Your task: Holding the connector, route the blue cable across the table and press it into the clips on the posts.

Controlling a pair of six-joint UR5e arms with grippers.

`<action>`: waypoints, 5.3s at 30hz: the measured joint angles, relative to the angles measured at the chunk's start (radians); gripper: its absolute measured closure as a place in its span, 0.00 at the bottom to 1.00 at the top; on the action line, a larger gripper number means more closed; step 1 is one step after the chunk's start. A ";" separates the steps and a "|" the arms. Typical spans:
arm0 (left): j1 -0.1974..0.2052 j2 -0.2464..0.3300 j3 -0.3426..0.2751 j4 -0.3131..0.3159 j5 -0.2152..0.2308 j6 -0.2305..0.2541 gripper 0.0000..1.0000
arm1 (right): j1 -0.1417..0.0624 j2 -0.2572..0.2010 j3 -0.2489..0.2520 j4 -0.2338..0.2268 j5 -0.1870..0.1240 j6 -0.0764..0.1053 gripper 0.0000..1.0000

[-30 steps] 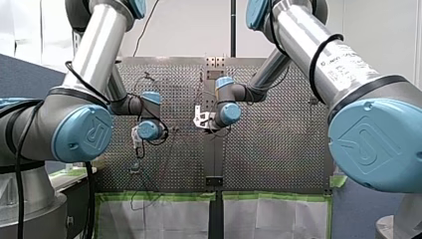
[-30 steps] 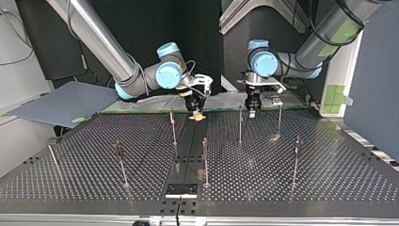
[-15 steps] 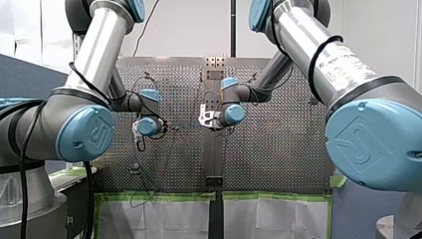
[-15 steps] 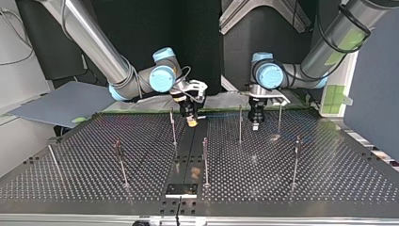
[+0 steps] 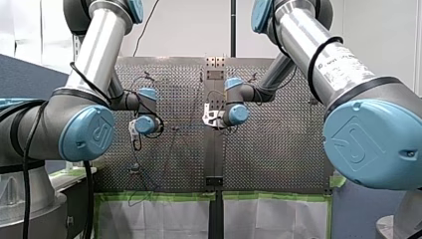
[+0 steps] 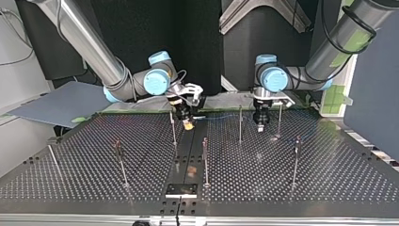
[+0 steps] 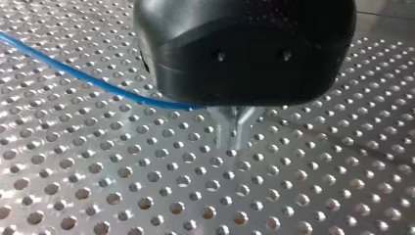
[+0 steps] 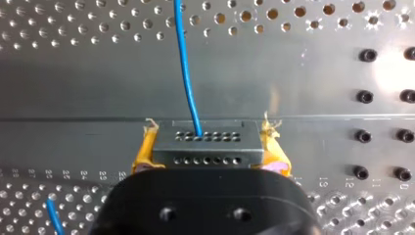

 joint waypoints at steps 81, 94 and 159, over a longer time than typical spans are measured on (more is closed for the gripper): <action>-0.296 0.090 -0.061 -0.127 -0.122 -0.159 0.00 | 0.013 -0.046 0.029 0.111 -0.034 -0.011 1.00; -0.278 -0.001 0.019 -0.115 -0.137 -0.184 0.00 | 0.007 -0.045 0.044 0.109 -0.065 -0.007 1.00; -0.273 0.006 0.103 -0.147 -0.191 -0.183 1.00 | -0.041 -0.060 0.029 0.094 -0.121 0.030 1.00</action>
